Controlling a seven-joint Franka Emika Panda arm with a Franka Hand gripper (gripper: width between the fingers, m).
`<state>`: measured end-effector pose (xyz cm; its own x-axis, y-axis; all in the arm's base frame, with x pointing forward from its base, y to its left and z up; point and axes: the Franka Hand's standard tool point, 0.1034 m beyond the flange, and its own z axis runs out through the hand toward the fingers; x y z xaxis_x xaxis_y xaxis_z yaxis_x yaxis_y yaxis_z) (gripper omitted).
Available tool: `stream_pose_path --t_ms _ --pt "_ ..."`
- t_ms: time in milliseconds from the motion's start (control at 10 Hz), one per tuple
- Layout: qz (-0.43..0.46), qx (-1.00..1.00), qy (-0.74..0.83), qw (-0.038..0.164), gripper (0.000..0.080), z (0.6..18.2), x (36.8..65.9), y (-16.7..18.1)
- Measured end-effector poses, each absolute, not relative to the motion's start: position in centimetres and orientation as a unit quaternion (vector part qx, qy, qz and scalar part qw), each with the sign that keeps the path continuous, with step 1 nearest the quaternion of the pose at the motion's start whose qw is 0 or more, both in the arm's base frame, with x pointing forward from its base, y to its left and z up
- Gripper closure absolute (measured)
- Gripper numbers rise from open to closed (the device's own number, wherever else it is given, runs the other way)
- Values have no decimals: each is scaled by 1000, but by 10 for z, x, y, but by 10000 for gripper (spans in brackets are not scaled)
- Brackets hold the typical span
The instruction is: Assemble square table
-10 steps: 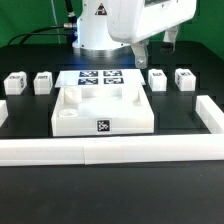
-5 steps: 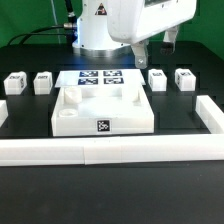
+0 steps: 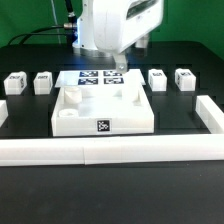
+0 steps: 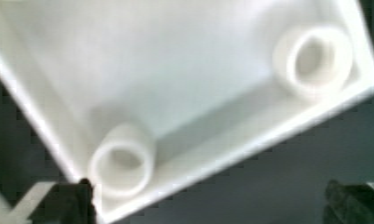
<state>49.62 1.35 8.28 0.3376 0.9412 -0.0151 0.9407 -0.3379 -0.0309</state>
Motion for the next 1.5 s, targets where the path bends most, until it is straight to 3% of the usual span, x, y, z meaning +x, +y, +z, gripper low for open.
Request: stream_pose_path --t_ms 400,700,900,1200,1300,1400,1500 --pt "17 -737 -675 24 150 44 444 -21" --pt "-3 -741 -671 14 150 23 448 -20" --pt "-4 -742 -671 14 150 21 451 -20" --pt "-3 -742 -671 15 563 20 450 -20" --pt "-3 -742 -671 15 563 20 450 -20" --pt "-3 -742 -670 15 730 20 450 -20" --pt "-3 -742 -670 15 730 20 450 -21"
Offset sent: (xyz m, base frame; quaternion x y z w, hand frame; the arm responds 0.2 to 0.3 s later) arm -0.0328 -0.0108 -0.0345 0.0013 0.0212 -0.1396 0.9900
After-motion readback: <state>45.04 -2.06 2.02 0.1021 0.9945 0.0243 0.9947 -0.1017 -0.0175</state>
